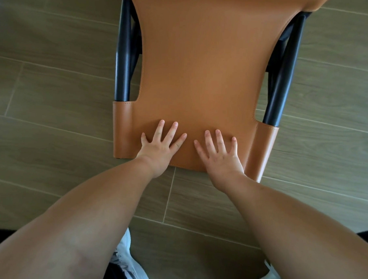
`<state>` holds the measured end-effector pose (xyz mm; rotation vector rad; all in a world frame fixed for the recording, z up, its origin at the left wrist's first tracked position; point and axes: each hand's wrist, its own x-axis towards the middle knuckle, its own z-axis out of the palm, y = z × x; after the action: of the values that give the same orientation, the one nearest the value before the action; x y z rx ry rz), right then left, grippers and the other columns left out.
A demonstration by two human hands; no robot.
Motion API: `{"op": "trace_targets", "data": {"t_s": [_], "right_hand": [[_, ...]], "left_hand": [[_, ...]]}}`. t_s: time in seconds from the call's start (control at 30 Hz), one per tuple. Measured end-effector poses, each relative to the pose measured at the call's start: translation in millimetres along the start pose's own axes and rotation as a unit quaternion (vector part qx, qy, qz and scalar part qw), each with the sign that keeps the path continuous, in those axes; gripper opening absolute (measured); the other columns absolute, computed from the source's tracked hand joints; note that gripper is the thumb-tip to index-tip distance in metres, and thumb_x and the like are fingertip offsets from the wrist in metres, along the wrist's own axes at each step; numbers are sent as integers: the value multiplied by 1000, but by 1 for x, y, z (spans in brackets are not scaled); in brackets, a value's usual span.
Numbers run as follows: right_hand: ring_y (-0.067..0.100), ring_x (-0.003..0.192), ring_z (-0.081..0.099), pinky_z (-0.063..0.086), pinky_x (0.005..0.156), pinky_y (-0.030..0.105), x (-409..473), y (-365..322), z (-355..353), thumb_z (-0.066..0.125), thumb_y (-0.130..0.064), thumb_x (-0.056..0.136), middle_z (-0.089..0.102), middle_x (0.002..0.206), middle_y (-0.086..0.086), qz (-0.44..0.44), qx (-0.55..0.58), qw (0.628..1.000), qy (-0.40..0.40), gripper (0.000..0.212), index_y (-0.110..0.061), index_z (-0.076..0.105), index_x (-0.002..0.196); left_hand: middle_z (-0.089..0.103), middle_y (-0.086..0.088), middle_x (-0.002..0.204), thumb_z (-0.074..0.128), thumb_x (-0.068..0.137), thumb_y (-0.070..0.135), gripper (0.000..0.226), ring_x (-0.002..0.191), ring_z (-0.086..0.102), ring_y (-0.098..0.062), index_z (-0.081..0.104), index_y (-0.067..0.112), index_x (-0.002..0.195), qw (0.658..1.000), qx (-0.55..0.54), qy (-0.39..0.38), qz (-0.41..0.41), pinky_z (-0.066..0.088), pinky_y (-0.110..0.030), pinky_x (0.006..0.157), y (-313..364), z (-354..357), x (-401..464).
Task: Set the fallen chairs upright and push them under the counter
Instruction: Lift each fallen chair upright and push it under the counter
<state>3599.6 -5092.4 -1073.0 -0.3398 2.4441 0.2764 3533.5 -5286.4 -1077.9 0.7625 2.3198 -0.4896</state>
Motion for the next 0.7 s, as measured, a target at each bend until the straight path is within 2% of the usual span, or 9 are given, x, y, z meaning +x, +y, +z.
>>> {"op": "trace_targets", "data": {"t_s": [0.43, 0.7], "right_hand": [[41, 147, -22, 7, 116, 68, -20, 19, -17, 55, -19, 94, -32, 158, 17, -13, 26, 999, -33, 100, -23, -28, 151], [39, 148, -21, 8, 117, 65, -57, 38, -71, 56, -17, 93, -31, 159, 15, -22, 39, 998, -46, 102, -26, -27, 152]], "left_hand": [[-50, -2, 149, 55, 89, -3, 113, 143, -34, -40, -32, 40, 147, 997, -39, -61, 7, 29, -70, 108, 10, -32, -14], [-49, 1, 150, 45, 86, -10, 111, 143, -35, -38, -30, 46, 146, 992, -59, -108, 35, 25, -71, 109, -4, -95, -50]]}}
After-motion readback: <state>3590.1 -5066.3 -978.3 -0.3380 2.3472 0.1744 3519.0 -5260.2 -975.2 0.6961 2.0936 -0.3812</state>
